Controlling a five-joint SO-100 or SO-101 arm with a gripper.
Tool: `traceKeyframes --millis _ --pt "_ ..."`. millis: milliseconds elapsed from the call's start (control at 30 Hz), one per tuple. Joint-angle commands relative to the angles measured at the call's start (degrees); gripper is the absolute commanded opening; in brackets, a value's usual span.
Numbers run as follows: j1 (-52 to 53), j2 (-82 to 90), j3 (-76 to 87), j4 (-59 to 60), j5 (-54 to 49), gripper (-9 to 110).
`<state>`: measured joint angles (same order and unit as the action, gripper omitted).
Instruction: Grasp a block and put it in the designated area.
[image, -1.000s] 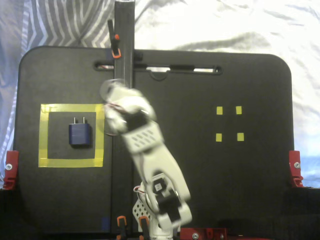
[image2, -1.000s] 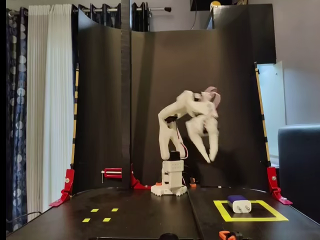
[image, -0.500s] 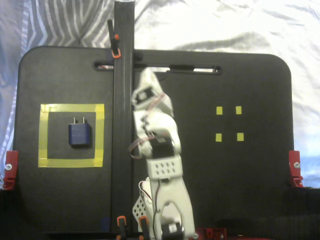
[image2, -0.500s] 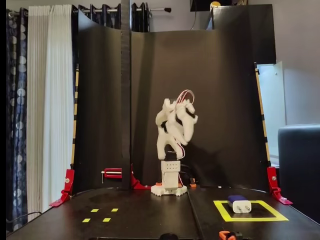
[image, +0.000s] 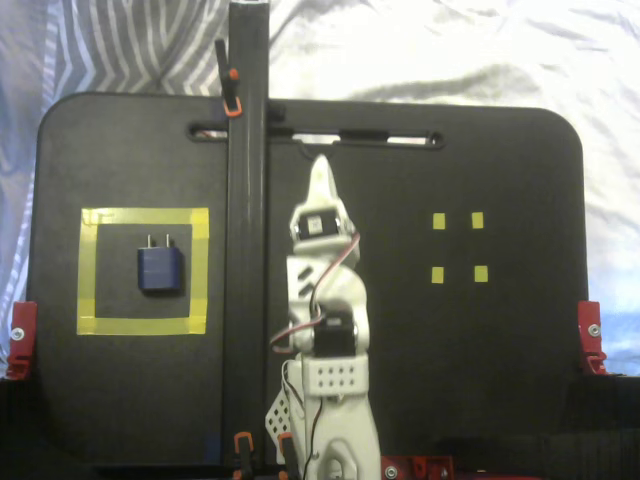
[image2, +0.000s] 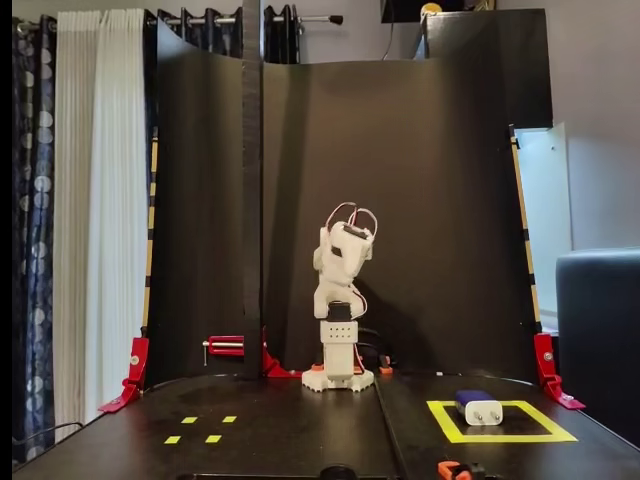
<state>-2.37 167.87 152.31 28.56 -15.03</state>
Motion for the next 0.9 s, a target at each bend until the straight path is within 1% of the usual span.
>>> traceKeyframes --millis 0,367,600,700,867 --pt "0.62 5.27 3.87 1.05 2.81 0" --pt "-0.88 14.15 17.23 4.39 9.58 0" --pt "-2.02 19.69 26.37 4.57 9.67 0" --pt "-2.02 20.13 27.60 5.19 9.40 0" --pt "-2.11 21.36 27.69 9.58 9.32 0"
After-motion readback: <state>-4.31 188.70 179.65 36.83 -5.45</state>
